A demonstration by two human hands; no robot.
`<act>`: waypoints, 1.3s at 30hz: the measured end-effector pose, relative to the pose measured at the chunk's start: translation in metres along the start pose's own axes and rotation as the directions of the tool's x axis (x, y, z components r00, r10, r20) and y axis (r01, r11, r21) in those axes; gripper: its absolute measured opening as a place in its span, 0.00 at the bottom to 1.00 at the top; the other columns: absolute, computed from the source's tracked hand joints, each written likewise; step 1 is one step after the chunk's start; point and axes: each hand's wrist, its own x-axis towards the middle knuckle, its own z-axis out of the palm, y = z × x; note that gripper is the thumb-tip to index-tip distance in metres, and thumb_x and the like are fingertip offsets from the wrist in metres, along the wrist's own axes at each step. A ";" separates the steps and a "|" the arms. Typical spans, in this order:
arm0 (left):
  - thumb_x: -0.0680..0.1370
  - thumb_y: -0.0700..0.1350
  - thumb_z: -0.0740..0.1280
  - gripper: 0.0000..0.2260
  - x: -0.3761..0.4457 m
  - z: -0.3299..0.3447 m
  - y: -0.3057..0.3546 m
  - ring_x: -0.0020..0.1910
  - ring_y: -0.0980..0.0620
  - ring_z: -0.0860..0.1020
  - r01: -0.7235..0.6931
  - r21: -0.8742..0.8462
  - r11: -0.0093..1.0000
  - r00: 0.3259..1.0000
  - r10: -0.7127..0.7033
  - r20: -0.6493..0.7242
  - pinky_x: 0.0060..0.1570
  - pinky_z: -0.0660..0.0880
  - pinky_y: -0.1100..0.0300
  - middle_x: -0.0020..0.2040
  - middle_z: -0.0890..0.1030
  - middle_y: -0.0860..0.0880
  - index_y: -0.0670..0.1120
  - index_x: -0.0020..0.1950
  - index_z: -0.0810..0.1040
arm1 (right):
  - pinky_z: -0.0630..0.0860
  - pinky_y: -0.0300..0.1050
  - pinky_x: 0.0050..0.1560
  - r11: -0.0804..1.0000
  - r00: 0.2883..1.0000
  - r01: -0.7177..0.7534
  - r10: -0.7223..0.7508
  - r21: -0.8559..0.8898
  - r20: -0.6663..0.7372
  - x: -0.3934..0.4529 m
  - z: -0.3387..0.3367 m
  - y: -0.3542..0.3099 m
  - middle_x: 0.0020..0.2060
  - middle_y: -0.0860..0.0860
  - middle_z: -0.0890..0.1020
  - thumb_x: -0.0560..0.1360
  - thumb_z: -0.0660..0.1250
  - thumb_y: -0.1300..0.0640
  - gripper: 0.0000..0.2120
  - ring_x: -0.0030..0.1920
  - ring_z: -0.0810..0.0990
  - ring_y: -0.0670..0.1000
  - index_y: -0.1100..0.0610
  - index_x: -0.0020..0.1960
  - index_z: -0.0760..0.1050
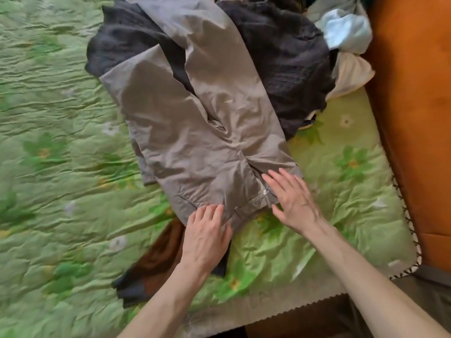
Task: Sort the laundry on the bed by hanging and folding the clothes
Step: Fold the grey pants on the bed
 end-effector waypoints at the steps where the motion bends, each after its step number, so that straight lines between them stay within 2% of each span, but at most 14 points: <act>1: 0.79 0.55 0.61 0.21 0.000 0.010 0.000 0.57 0.43 0.79 0.009 0.003 1.000 0.999 -0.009 0.033 0.55 0.78 0.49 0.58 0.82 0.48 0.44 0.65 0.80 | 0.63 0.58 0.78 1.000 0.999 -0.007 0.007 -0.015 0.037 0.004 0.009 0.005 0.79 0.52 0.69 0.71 0.76 0.58 0.41 0.80 0.65 0.57 0.53 0.81 0.64; 3: 0.78 0.57 0.63 0.22 0.000 0.028 0.000 0.58 0.43 0.78 0.025 0.020 0.999 0.991 -0.027 0.129 0.54 0.77 0.50 0.60 0.80 0.48 0.45 0.66 0.78 | 0.62 0.58 0.78 0.999 0.998 -0.009 0.012 -0.048 0.069 0.010 0.025 0.015 0.79 0.52 0.68 0.69 0.76 0.60 0.43 0.80 0.64 0.57 0.53 0.81 0.65; 6: 0.75 0.60 0.67 0.33 -0.001 0.049 0.000 0.66 0.42 0.73 0.040 0.110 0.993 0.952 -0.072 0.298 0.57 0.74 0.48 0.71 0.72 0.45 0.46 0.76 0.70 | 0.64 0.61 0.77 0.993 0.999 0.001 0.005 -0.118 0.044 0.018 0.040 0.024 0.77 0.54 0.71 0.64 0.77 0.65 0.44 0.79 0.66 0.59 0.55 0.79 0.69; 9: 0.75 0.53 0.68 0.37 0.000 0.059 -0.001 0.69 0.40 0.69 0.037 0.205 0.978 0.920 -0.114 0.374 0.59 0.70 0.44 0.79 0.64 0.43 0.47 0.82 0.59 | 0.61 0.65 0.78 0.976 1.000 -0.023 0.022 -0.214 -0.011 0.023 0.044 0.034 0.80 0.57 0.67 0.61 0.79 0.66 0.46 0.81 0.61 0.61 0.56 0.78 0.70; 13: 0.77 0.47 0.67 0.23 0.007 0.053 -0.005 0.56 0.40 0.75 0.101 0.200 0.975 0.932 -0.163 0.323 0.48 0.73 0.46 0.65 0.74 0.43 0.46 0.72 0.71 | 0.52 0.70 0.78 0.964 0.984 -0.168 0.177 -0.206 0.023 0.028 0.048 0.041 0.84 0.56 0.50 0.65 0.79 0.58 0.48 0.83 0.48 0.63 0.50 0.82 0.62; 16: 0.81 0.41 0.62 0.13 0.009 0.043 -0.016 0.56 0.43 0.75 0.164 0.154 0.974 0.911 -0.210 0.355 0.49 0.75 0.49 0.60 0.74 0.47 0.47 0.66 0.70 | 0.66 0.66 0.74 0.958 0.940 -0.241 0.270 -0.154 0.206 0.026 0.053 0.043 0.83 0.54 0.42 0.70 0.74 0.59 0.50 0.82 0.48 0.63 0.45 0.84 0.50; 18: 0.80 0.37 0.61 0.12 0.006 0.033 -0.025 0.56 0.44 0.75 0.184 0.099 0.978 0.905 -0.208 0.372 0.48 0.75 0.51 0.59 0.73 0.48 0.47 0.63 0.69 | 0.72 0.60 0.70 0.967 0.940 -0.212 0.241 -0.139 0.243 0.022 0.050 0.043 0.83 0.57 0.48 0.70 0.73 0.64 0.50 0.80 0.54 0.63 0.47 0.84 0.50; 20: 0.80 0.35 0.61 0.11 0.001 0.018 -0.031 0.56 0.45 0.75 0.186 0.051 0.981 0.915 -0.192 0.355 0.47 0.75 0.51 0.56 0.73 0.49 0.47 0.60 0.69 | 0.76 0.59 0.64 0.970 0.956 -0.204 0.227 -0.134 0.186 0.020 0.041 0.043 0.77 0.60 0.63 0.70 0.73 0.68 0.45 0.72 0.67 0.63 0.51 0.82 0.60; 22: 0.82 0.38 0.62 0.06 -0.004 0.000 -0.034 0.54 0.45 0.76 0.181 0.015 0.983 0.936 -0.177 0.306 0.47 0.76 0.50 0.54 0.74 0.50 0.48 0.57 0.70 | 0.79 0.60 0.52 0.969 0.973 -0.189 0.207 -0.158 0.107 0.023 0.030 0.042 0.64 0.61 0.75 0.71 0.75 0.68 0.36 0.58 0.76 0.63 0.55 0.76 0.71; 24: 0.84 0.44 0.65 0.03 -0.009 -0.024 -0.037 0.51 0.44 0.78 0.151 -0.027 0.988 0.966 -0.142 0.214 0.44 0.77 0.48 0.51 0.76 0.49 0.48 0.53 0.71 | 0.78 0.60 0.44 0.972 0.981 -0.193 0.195 -0.132 -0.001 0.026 0.017 0.040 0.51 0.61 0.79 0.71 0.76 0.69 0.24 0.48 0.78 0.64 0.59 0.66 0.79; 28: 0.83 0.53 0.68 0.12 -0.013 -0.083 -0.046 0.43 0.42 0.79 0.108 -0.068 0.992 0.993 -0.105 0.048 0.38 0.74 0.49 0.43 0.79 0.47 0.46 0.47 0.72 | 0.79 0.61 0.45 0.969 0.966 -0.247 0.248 0.030 -0.070 0.024 -0.012 0.016 0.49 0.62 0.77 0.76 0.70 0.67 0.14 0.43 0.79 0.64 0.62 0.61 0.79; 32: 0.82 0.49 0.70 0.09 -0.024 -0.143 -0.066 0.43 0.39 0.82 0.022 -0.053 0.998 0.999 -0.020 0.036 0.38 0.74 0.49 0.46 0.82 0.44 0.44 0.55 0.76 | 0.71 0.50 0.32 0.818 0.867 -0.408 0.486 0.405 -0.110 0.011 -0.039 -0.014 0.56 0.58 0.71 0.83 0.59 0.63 0.13 0.37 0.74 0.58 0.59 0.67 0.70; 35: 0.74 0.43 0.79 0.20 -0.044 -0.194 -0.083 0.38 0.43 0.85 -0.100 -0.035 0.994 0.995 0.100 -0.007 0.29 0.75 0.57 0.47 0.86 0.48 0.49 0.63 0.78 | 0.71 0.48 0.45 0.624 0.750 -0.344 0.632 0.702 -0.194 0.004 -0.072 -0.042 0.58 0.56 0.74 0.82 0.61 0.65 0.14 0.49 0.76 0.58 0.61 0.67 0.69; 39: 0.73 0.42 0.79 0.15 -0.076 -0.251 -0.108 0.39 0.44 0.85 -0.116 -0.032 0.993 0.990 0.113 -0.088 0.31 0.76 0.57 0.46 0.87 0.50 0.48 0.58 0.82 | 0.71 0.48 0.51 0.605 0.709 -0.295 0.657 0.740 -0.255 0.001 -0.127 -0.091 0.55 0.62 0.78 0.80 0.64 0.69 0.09 0.54 0.78 0.64 0.65 0.60 0.77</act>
